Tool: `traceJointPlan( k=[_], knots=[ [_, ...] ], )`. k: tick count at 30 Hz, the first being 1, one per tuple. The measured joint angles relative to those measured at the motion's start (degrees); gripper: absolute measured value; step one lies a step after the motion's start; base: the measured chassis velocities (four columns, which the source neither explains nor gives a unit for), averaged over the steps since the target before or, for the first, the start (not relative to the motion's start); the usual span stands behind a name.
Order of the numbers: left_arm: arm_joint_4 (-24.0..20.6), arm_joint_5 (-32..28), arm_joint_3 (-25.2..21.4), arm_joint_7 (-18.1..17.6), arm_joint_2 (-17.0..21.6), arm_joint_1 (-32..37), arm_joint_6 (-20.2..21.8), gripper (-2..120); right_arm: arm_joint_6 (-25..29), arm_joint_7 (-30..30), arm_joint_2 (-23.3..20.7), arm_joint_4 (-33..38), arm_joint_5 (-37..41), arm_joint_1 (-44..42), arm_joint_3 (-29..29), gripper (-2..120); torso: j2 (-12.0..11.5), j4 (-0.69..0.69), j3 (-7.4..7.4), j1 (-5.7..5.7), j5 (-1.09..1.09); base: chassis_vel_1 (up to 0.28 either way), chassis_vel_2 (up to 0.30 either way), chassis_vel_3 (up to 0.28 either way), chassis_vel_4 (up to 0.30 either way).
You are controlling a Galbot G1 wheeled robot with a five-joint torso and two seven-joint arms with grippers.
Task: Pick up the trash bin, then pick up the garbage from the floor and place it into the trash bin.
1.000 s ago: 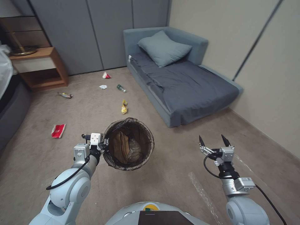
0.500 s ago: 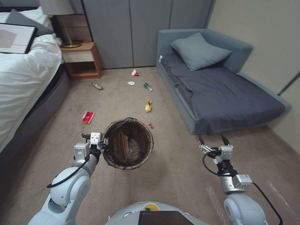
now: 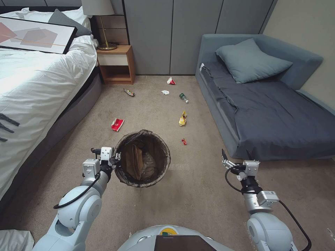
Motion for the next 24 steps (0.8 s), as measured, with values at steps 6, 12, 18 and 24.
traceJointPlan(
  k=[6,12,18,24],
  knots=[
    [0.36,0.2,-1.3,-1.58,-1.24,0.55,-0.01,5,-1.89,0.45,-0.05,0.17,0.59,0.22,0.42,100,0.0,0.03,0.0,0.0,0.0,0.0,0.0,0.0,0.0],
    [0.69,1.75,-1.61,-1.7,-2.13,1.0,-0.34,5,-2.8,0.57,0.06,0.41,0.84,0.3,0.53,100,0.0,0.03,0.0,0.0,0.0,0.0,0.0,0.0,0.0],
    [0.67,2.06,-1.2,-1.63,-2.49,1.15,-0.38,5,-3.09,0.51,0.21,0.47,0.44,0.12,0.55,100,0.0,0.03,0.0,0.0,0.0,0.0,0.0,0.0,0.0],
    [0.58,2.24,-0.92,-1.47,-2.61,1.16,-0.4,5,-3.12,0.44,0.46,0.46,0.06,-0.23,0.47,100,0.0,0.03,0.0,0.0,0.0,-0.045,0.047,0.057,-0.048]
  ],
)
